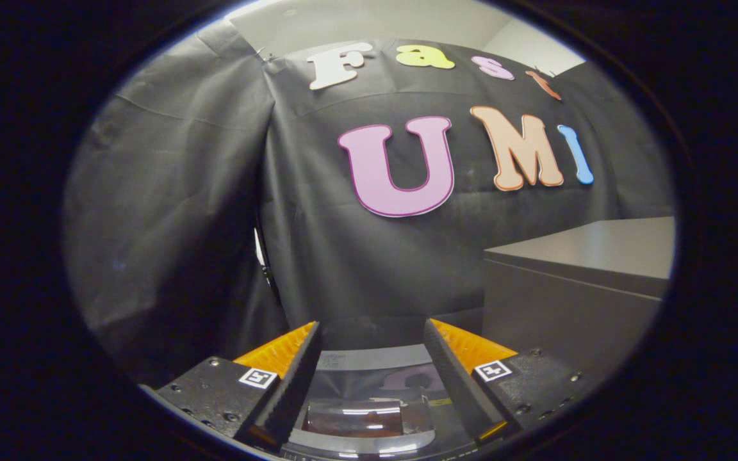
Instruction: Put the clothes into the washing machine and then close the washing machine lid.
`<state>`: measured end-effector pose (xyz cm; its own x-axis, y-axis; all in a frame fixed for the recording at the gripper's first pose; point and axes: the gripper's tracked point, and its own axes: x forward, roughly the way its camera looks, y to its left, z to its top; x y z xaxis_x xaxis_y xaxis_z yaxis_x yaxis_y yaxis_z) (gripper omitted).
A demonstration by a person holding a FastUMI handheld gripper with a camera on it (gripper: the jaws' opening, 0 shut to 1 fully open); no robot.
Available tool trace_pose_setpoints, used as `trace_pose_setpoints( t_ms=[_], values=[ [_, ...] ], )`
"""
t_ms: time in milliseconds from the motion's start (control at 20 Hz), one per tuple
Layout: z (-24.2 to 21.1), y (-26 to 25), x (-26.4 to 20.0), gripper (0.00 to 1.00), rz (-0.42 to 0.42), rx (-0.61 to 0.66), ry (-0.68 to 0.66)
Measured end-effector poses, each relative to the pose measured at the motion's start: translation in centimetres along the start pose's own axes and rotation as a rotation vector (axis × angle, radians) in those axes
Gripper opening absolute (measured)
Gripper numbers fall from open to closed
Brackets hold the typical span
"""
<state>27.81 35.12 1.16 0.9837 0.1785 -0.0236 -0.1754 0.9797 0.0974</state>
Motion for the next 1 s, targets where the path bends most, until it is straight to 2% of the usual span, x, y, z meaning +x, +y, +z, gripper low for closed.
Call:
trace_pose_setpoints(
  t_ms=[550, 1000],
  values=[
    [5.1, -3.0, -9.7, 0.96, -0.009, -0.074, 0.026],
    [10.2, -3.8, -21.2, 0.97, 0.052, -0.091, -0.027]
  ],
)
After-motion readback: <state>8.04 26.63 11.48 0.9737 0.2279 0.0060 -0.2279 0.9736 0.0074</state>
